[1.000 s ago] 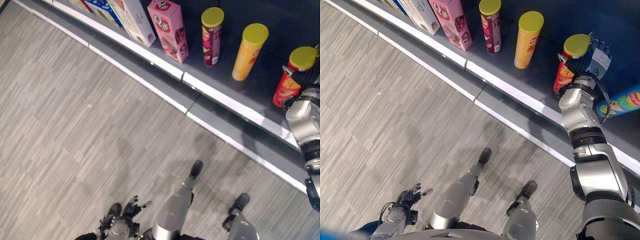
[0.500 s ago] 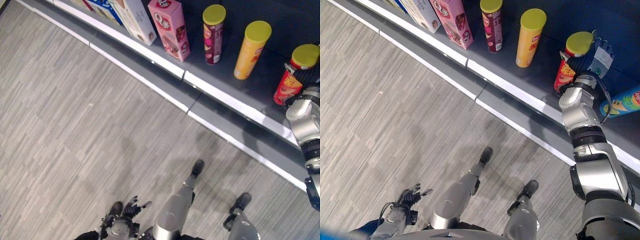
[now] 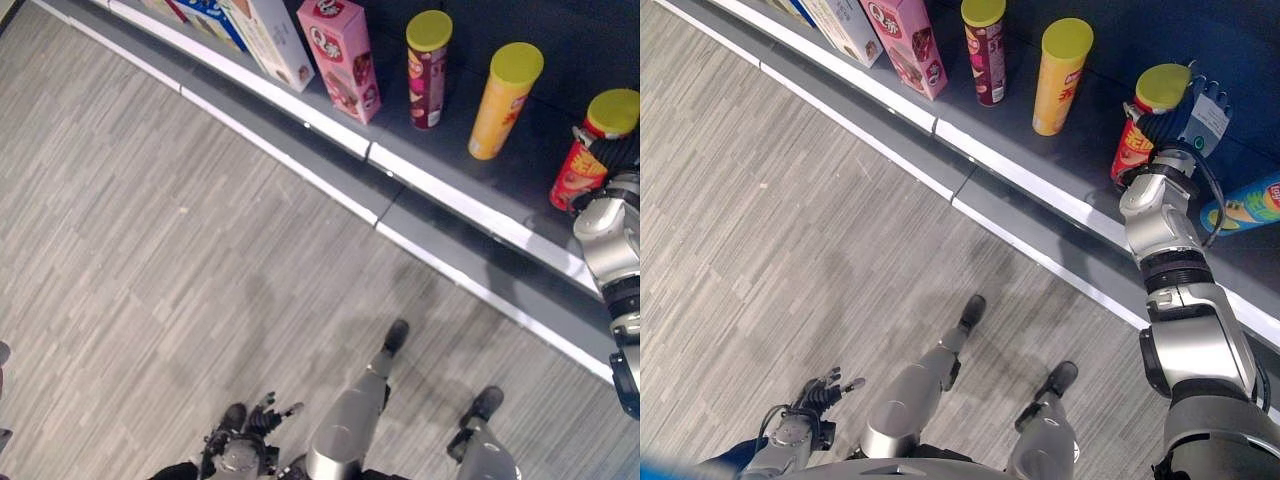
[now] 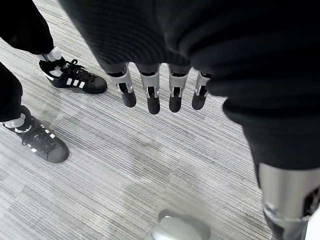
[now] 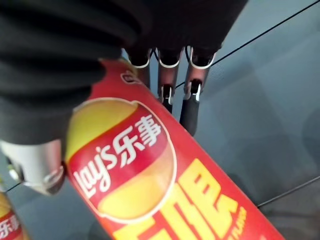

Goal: Put the goods on the table back onto the shelves and tidy them up.

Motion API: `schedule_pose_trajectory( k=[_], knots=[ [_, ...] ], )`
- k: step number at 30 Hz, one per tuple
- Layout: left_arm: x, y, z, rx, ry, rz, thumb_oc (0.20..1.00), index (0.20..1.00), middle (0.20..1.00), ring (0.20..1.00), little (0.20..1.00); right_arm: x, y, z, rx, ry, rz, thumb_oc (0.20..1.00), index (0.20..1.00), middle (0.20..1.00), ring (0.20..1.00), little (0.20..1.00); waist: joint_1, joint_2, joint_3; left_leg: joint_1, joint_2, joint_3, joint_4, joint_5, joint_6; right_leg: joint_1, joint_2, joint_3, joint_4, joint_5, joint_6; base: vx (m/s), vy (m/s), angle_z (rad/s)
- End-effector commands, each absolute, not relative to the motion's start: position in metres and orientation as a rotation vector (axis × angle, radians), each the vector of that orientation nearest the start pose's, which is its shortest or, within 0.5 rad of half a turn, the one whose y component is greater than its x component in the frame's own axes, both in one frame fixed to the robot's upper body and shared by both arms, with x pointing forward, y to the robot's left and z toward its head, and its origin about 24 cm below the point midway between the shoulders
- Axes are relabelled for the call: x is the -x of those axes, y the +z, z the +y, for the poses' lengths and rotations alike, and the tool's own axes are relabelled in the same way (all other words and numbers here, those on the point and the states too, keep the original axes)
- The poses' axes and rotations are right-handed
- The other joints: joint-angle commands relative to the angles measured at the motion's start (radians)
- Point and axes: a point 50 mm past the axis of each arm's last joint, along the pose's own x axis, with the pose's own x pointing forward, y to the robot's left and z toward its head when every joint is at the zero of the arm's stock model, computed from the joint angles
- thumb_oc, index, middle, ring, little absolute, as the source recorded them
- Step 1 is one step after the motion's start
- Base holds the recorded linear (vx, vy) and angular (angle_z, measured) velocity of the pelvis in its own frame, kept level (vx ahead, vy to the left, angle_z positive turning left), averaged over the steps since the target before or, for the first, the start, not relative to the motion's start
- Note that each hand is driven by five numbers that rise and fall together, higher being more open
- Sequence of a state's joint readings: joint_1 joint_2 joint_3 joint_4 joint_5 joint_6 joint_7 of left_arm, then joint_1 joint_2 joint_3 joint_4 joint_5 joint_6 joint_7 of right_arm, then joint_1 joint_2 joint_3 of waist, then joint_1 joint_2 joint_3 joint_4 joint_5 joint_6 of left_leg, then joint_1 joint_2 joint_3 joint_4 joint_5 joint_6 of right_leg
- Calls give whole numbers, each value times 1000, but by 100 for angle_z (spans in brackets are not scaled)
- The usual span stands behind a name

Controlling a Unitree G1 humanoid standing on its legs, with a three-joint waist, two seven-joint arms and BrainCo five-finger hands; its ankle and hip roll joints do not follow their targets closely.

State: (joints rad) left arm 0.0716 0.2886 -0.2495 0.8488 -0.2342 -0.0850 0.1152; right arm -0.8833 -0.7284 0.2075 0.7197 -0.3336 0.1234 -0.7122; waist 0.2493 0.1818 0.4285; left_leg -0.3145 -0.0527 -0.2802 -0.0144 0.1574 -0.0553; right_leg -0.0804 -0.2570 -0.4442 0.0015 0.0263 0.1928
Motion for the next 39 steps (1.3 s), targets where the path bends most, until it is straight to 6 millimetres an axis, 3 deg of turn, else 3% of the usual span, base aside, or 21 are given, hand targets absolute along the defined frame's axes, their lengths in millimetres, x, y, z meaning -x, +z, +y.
schedule_pose_trajectory(
  k=[1, 20, 23, 26, 28, 29, 30, 32, 33, 34, 35, 38, 39],
  knots=[
    [-138, -130, 234, -276, 108, 875, 1000, 1000, 1000, 1000, 1000, -359, 261, -294, 1066, -921, -519, 1000, 1000, 1000, 1000, 1000, 8, -16, -49, -1, 7, 17, 34, -125, -20, -56, -50, 60, 136, -123, -13, 0, 0, 0],
    [-136, -132, 234, -280, 110, 899, 1000, 1000, 1000, 1000, 1000, -357, 256, -289, 1030, -925, -538, 1000, 1000, 1000, 1000, 1000, -12, -45, -64, 9, 17, 35, 33, -133, -22, -40, -45, 63, 112, -109, -9, 0, 0, 0],
    [-134, -134, 234, -282, 116, 919, 1000, 1000, 1000, 1000, 1000, -349, 259, -279, 1030, -909, -620, 1000, 1000, 1000, 1000, 1000, -31, -66, -70, 15, 25, 47, 35, -139, -22, -35, -39, 74, 100, -102, -9, -7, 4, -4],
    [-130, -136, 238, -283, 139, 943, 1000, 1000, 1000, 1000, 1000, -342, 249, -263, 1009, -840, -668, 1000, 1000, 1000, 1000, 1000, -53, -92, -83, 19, 35, 61, 41, -143, -21, -31, -33, 81, 81, -86, -9, -10, 5, -13],
    [-127, -137, 244, -278, 169, 971, 1000, 1000, 1000, 1000, 1000, -337, 231, -240, 914, -653, -673, 1000, 1000, 1000, 1000, 1000, -73, -119, -89, 33, 49, 83, 45, -152, -23, -20, -26, 92, 66, -78, -10, -4, 2, -17],
    [-122, -138, 250, -272, 188, 994, 1000, 1000, 1000, 1000, 1000, -330, 212, -218, 760, -418, -640, 1000, 1000, 1000, 1000, 1000, -93, -144, -98, 43, 62, 102, 46, -157, -24, -11, -21, 101, 49, -66, -9, 19, -13, -24],
    [-119, -139, 253, -279, 189, 1006, 1000, 1000, 1000, 1000, 1000, -324, 202, -209, 664, -290, -623, 1000, 1000, 1000, 1000, 1000, -103, -158, -103, 49, 69, 114, 47, -161, -25, -7, -17, 107, 39, -61, -10, 29, -16, -32],
    [-111, -139, 263, -284, 195, 1039, 1000, 1000, 1000, 1000, 1000, -312, 172, -200, 487, -59, -508, 1000, 1000, 1000, 1000, 1000, -122, -186, -114, 66, 86, 140, 53, -171, -29, 6, -9, 117, 22, -55, -9, 32, -15, -31],
    [-111, -139, 263, -285, 194, 1039, 1000, 1000, 1000, 1000, 1000, -312, 172, -201, 487, -59, -507, 1000, 1000, 1000, 1000, 1000, -123, -187, -117, 63, 84, 139, 51, -168, -28, 4, -10, 116, 20, -52, -8, 82, -18, -33],
    [-100, -140, 276, -292, 204, 1090, 1000, 1000, 1000, 1000, 1000, -290, 119, -193, 258, 203, -289, 1000, 1000, 1000, 1000, 1000, -149, -227, -146, 90, 103, 175, 54, -181, -33, 20, 0, 130, -4, -43, -4, 70, -10, -31],
    [-99, -140, 276, -293, 203, 1091, 1000, 1000, 1000, 1000, 1000, -290, 118, -194, 256, 203, -287, 1000, 1000, 1000, 1000, 1000, -147, -227, -146, 91, 103, 176, 54, -181, -33, 21, 0, 131, -4, -43, -4, 93, -17, -42],
    [-97, -138, 283, -285, 187, 1093, 1000, 1000, 1000, 1000, 1000, -261, 61, -192, 145, 402, -2, 1000, 1000, 1000, 1000, 1000, -169, -258, -177, 131, 122, 203, 53, -193, -40, 43, 8, 146, -10, -45, -2, 67, -8, -37],
    [-97, -138, 283, -285, 187, 1093, 1000, 1000, 1000, 1000, 1000, -261, 61, -192, 145, 402, -2, 1000, 1000, 1000, 1000, 1000, -169, -258, -177, 131, 122, 203, 53, -193, -40, 43, 8, 146, -10, -45, -2, 73, -2, -24]
  ],
)
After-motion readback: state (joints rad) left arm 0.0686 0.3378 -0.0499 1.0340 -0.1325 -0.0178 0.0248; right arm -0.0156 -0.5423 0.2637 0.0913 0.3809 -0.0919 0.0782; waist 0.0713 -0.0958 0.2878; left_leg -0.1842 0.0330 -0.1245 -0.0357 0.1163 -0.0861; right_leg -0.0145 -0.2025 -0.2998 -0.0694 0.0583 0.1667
